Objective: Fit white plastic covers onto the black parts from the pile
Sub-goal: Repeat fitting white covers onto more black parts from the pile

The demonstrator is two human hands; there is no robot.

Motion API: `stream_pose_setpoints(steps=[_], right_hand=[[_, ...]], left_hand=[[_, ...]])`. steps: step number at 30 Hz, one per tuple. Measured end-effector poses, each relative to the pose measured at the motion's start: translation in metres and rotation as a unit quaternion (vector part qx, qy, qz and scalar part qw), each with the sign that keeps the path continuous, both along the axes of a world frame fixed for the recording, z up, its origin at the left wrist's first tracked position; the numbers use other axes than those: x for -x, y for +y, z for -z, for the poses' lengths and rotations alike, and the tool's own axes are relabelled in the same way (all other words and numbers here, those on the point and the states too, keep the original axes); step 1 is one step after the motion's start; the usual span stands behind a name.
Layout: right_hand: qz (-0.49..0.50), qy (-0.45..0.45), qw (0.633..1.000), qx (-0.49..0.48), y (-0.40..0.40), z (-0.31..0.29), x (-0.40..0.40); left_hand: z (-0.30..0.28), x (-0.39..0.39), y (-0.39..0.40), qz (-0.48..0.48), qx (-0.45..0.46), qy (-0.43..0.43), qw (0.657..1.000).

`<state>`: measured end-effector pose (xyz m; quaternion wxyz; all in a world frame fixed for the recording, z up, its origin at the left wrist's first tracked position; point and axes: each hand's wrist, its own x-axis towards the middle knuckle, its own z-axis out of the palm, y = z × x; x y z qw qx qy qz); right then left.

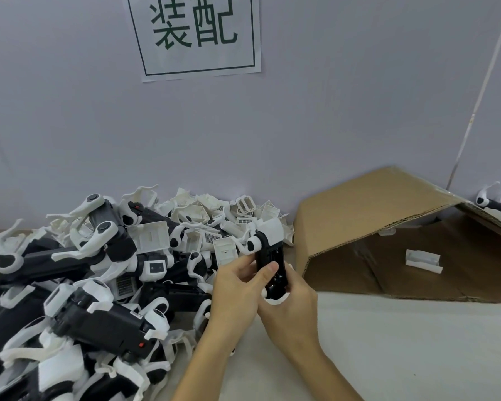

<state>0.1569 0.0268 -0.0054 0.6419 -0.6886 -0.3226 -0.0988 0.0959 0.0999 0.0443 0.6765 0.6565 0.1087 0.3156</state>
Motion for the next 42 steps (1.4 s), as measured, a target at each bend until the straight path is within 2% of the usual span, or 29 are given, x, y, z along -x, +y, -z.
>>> stream_pose_setpoints(steps=[3, 10, 13, 16, 19, 24, 32, 34, 37, 40, 42], right_hand=[[-0.007, 0.011, 1.0, -0.003, 0.0, 0.002, -0.003], [-0.111, 0.009, 0.994, -0.002, -0.002, -0.005, -0.006], [-0.098, 0.034, 0.994, -0.027, -0.007, -0.022, -0.01], [-0.093, 0.057, 0.994, -0.024, -0.005, -0.041, -0.01], [-0.026, 0.083, 0.996, -0.033, 0.0, -0.051, -0.011], [0.06, 0.031, 0.997, -0.044, -0.003, -0.051, -0.013], [0.011, 0.085, 0.994, -0.066, -0.004, -0.053, -0.015], [-0.029, 0.104, 0.992, -0.059, -0.005, -0.054, -0.015], [-0.144, 0.122, 0.982, -0.007, -0.009, -0.056, -0.018], [-0.173, 0.137, 0.975, -0.037, -0.017, -0.059, -0.024], [-0.152, 0.15, 0.975, -0.065, -0.023, -0.061, -0.031]], left_hand=[[0.002, -0.002, 0.0, -0.007, 0.001, 0.0, 1.0], [0.002, -0.003, 0.005, -0.007, -0.012, -0.011, 1.0], [0.004, -0.004, 0.007, -0.015, -0.039, -0.008, 0.999], [0.012, -0.007, 0.005, -0.017, -0.107, 0.022, 0.994], [0.015, -0.008, 0.002, -0.011, -0.159, 0.04, 0.986], [0.014, -0.009, 0.001, 0.006, -0.175, 0.046, 0.983], [0.016, -0.009, 0.001, -0.019, -0.211, 0.048, 0.976], [0.016, -0.009, 0.001, -0.026, -0.196, 0.038, 0.979], [0.013, -0.009, 0.001, -0.065, -0.136, 0.012, 0.989], [0.007, -0.006, 0.006, -0.098, 0.023, -0.011, 0.995], [0.003, -0.005, 0.011, -0.049, 0.167, -0.036, 0.984]])
